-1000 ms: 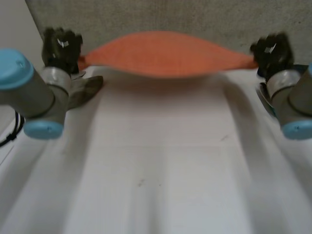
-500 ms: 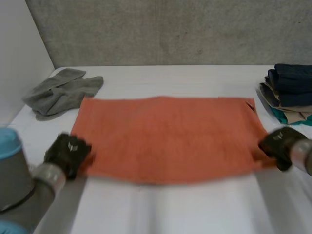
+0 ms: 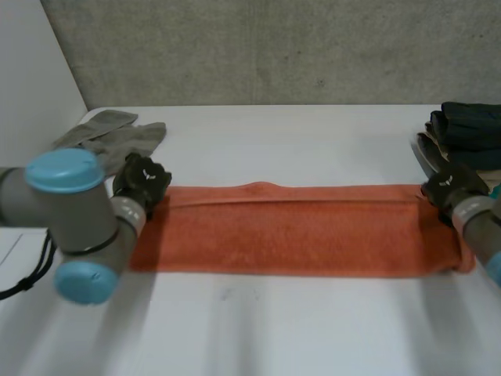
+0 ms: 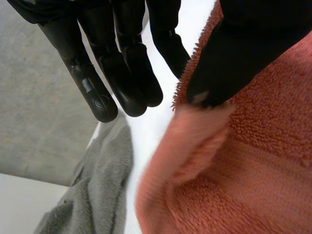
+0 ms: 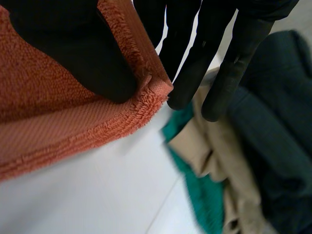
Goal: Fold the laundry.
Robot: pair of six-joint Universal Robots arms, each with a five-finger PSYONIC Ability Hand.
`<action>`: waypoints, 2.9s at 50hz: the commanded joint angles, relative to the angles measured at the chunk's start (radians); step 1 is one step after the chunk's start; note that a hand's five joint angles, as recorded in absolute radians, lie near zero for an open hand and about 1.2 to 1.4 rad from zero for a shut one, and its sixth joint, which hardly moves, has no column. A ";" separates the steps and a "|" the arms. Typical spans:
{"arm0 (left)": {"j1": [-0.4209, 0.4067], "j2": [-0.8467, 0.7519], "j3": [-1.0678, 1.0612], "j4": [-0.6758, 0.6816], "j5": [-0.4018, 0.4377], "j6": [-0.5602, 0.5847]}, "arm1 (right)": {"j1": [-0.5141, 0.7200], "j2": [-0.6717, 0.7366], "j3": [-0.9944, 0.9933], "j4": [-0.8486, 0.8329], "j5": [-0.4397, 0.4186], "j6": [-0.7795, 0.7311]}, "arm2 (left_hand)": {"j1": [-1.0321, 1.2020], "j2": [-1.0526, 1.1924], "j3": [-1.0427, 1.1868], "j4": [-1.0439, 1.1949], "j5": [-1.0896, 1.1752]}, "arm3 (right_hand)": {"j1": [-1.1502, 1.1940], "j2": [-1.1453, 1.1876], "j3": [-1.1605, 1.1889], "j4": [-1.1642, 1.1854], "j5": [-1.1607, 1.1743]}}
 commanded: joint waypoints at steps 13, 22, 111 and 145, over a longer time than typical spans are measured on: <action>-0.092 -0.253 0.442 0.015 -0.092 -0.007 | 0.097 0.201 -0.237 -0.151 0.119 0.070 | -0.967 -1.025 -1.019 -1.028 -0.988 | -0.948 -1.013 -1.021 -1.025 -1.010; -0.126 -0.072 0.257 0.009 -0.094 -0.012 | 0.088 -0.056 -0.007 -0.094 0.050 0.259 | -0.967 -1.025 -1.019 -1.028 -0.988 | -0.948 -1.013 -1.021 -1.025 -1.010; -0.071 0.406 -0.282 0.115 0.044 -0.291 | 0.596 0.014 -0.087 -0.222 -0.190 0.394 | -0.967 -1.024 -1.018 -1.027 -0.987 | -0.948 -1.013 -1.021 -1.025 -1.010; -0.180 -0.207 0.299 0.021 -0.121 -0.339 | 0.393 -0.075 0.220 -0.149 -0.009 0.417 | -0.746 -0.804 -0.798 -0.807 -0.767 | -0.512 -0.577 -0.586 -0.590 -0.575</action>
